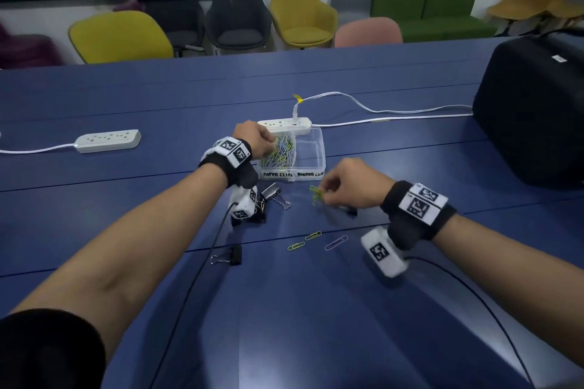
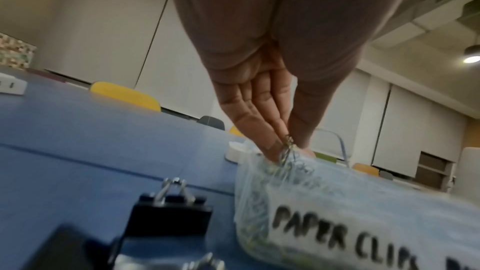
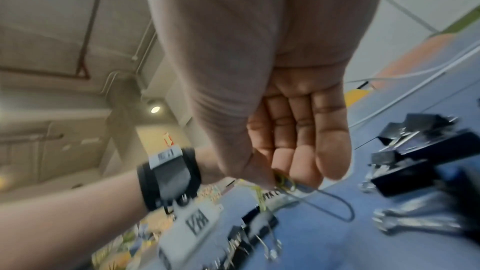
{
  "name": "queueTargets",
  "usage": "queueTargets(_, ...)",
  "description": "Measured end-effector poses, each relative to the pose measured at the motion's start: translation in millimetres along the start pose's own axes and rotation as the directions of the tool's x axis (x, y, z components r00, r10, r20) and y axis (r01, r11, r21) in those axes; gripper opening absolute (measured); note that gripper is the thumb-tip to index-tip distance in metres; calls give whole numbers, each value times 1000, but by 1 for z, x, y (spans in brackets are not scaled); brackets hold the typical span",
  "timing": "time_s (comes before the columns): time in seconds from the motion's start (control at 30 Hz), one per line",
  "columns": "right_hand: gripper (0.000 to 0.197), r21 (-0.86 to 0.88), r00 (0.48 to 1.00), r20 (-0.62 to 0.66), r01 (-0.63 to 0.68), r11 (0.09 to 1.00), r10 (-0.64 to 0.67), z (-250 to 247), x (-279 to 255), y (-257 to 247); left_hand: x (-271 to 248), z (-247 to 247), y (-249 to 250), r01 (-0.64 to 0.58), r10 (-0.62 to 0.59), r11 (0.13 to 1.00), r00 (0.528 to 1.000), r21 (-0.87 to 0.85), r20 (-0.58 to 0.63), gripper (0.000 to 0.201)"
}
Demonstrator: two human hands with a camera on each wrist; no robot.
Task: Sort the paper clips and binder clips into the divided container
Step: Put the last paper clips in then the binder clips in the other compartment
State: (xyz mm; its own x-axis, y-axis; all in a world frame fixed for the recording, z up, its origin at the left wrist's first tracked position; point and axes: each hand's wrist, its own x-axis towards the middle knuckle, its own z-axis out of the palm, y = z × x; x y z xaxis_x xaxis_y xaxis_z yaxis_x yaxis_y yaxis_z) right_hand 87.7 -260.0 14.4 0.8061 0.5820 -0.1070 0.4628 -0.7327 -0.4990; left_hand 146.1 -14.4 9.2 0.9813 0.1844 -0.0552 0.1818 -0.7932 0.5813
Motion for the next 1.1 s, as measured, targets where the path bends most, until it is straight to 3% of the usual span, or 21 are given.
queueTargets(0.1,7,144,994,-67,-75,987,85,-6,30,-7,0,7,-5,-14,13,999,999,-32,-33,20)
queueTargets(0.23,4,396,977,-43,-176,902,209,-11,74,-20,-18,-1,-5,-84,81,996,990,-20,-118,18)
queueTargets(0.33,10,339,961,-68,-232,912,270,-12,110,-28,-44,-9,-5,-143,160,983,974,112,-160,11)
queueTargets(0.47,13,221,956,-57,-270,937,288,-2,141,-32,-82,-6,-12,-190,185,948,982,257,44,11)
queueTargets(0.53,16,248,958,-8,-275,929,286,1,148,-28,-100,0,-14,-221,191,936,973,275,133,12)
queueTargets(0.63,20,413,951,-64,-251,876,303,1,145,-20,-116,10,-17,-275,208,915,948,295,239,16)
queueTargets(0.77,21,626,955,-143,-115,771,259,-3,102,-14,-126,19,-19,-312,218,909,921,278,322,13)
queueTargets(0.83,18,523,974,-173,-35,852,145,-7,71,-9,-128,24,-17,-333,238,910,908,248,343,13)
queueTargets(0.93,15,65,998,-24,54,996,-53,-10,21,1,-132,31,-13,-357,260,912,884,200,389,23)
queueTargets(1.03,23,-150,971,232,101,984,-64,0,-16,10,-135,40,-5,-377,271,906,865,191,421,27)
queueTargets(1.1,30,-212,953,297,133,968,-66,11,-27,17,-137,44,3,-388,271,896,864,217,424,28)
